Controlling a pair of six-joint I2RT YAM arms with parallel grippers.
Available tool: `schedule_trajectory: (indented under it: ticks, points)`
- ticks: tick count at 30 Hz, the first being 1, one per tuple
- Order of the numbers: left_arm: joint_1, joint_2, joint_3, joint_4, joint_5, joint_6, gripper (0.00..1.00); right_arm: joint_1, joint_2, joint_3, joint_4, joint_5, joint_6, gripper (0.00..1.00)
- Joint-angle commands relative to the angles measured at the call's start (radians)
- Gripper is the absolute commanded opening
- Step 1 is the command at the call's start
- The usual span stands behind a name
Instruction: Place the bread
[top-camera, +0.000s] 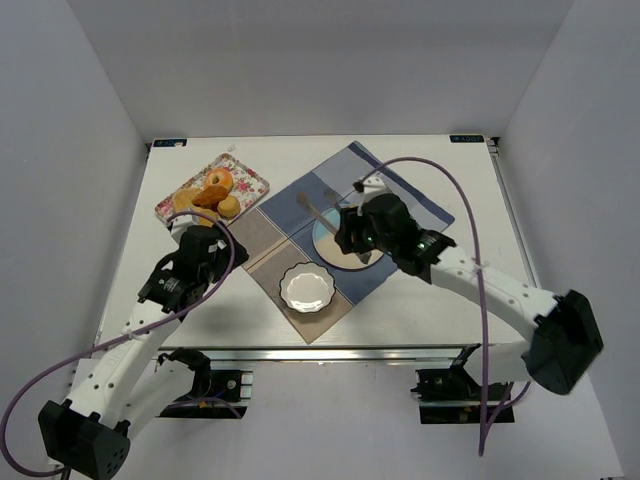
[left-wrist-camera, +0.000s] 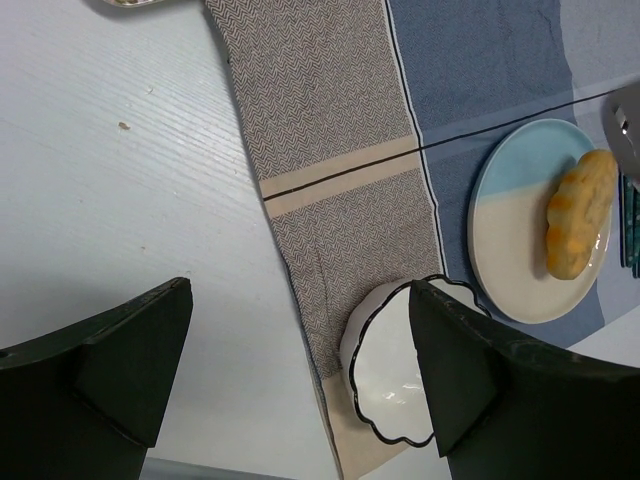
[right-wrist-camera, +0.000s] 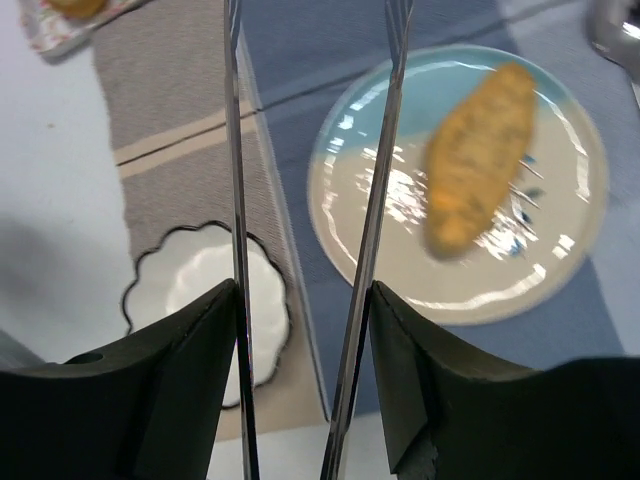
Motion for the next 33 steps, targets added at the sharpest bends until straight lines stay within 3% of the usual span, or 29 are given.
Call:
schedule_trajectory:
  ticks: [1,4,9,15,20,26,33]
  points:
    - [-0.003,-0.039,0.003,-0.030,-0.021,-0.017,0.98,0.047,0.158,0.136,0.118,-0.123,-0.066,0.59]
    - [-0.003,-0.058,0.006,-0.064,-0.036,-0.024,0.98,0.084,0.344,0.369,0.074,-0.158,-0.149,0.59]
    - [-0.003,-0.089,0.006,-0.084,-0.050,-0.029,0.98,0.119,0.601,0.612,-0.030,-0.209,-0.251,0.59]
    - [-0.003,-0.105,0.007,-0.093,-0.061,-0.029,0.98,0.133,0.872,0.958,-0.194,-0.229,-0.283,0.59]
    - [-0.003,-0.101,0.012,-0.098,-0.062,-0.028,0.98,0.137,0.966,1.061,-0.190,-0.191,-0.253,0.59]
    - [-0.003,-0.102,0.009,-0.092,-0.061,-0.026,0.98,0.137,0.991,1.066,-0.165,-0.083,-0.232,0.58]
    - [-0.003,-0.098,0.004,-0.081,-0.058,-0.023,0.98,0.137,1.034,1.100,-0.168,-0.118,-0.249,0.58]
